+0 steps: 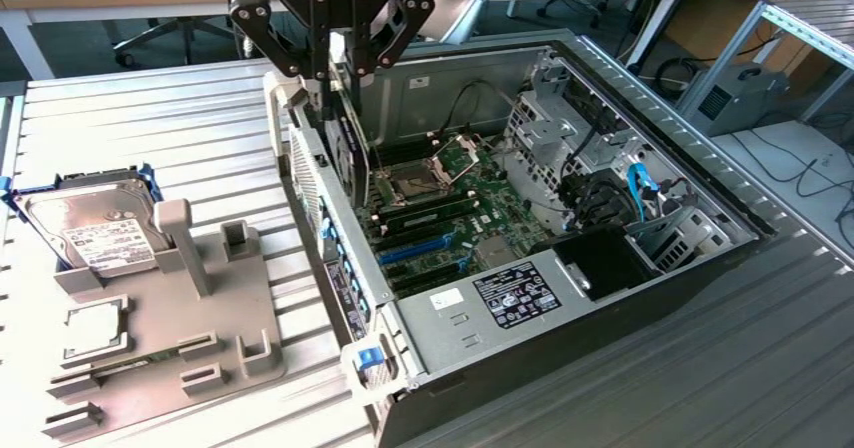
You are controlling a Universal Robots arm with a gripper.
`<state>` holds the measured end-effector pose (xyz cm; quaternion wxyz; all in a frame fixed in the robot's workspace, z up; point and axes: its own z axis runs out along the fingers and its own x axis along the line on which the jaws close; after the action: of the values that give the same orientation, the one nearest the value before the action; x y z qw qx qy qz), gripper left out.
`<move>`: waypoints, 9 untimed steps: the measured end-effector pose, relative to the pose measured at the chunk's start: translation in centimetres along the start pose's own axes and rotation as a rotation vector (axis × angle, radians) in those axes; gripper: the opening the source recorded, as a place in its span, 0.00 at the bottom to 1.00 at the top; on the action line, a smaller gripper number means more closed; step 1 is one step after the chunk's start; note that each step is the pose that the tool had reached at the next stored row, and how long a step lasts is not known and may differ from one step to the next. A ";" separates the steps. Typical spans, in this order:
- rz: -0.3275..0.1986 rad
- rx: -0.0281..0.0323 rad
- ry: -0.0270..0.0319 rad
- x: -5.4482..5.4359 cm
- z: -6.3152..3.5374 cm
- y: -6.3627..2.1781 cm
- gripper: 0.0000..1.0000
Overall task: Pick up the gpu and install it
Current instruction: 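Pick up the gpu and move the gpu toward the slot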
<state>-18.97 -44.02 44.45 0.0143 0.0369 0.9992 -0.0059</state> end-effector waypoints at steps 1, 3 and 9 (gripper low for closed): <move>0.000 0.0000 0.0000 0.0 0.00 0.00 0.26; 0.000 0.0002 0.0000 -0.1 0.00 0.01 0.26; 0.000 0.0004 0.0000 -0.3 0.01 0.04 0.26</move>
<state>-18.62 -44.01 44.45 0.0143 0.0369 0.9992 -0.0061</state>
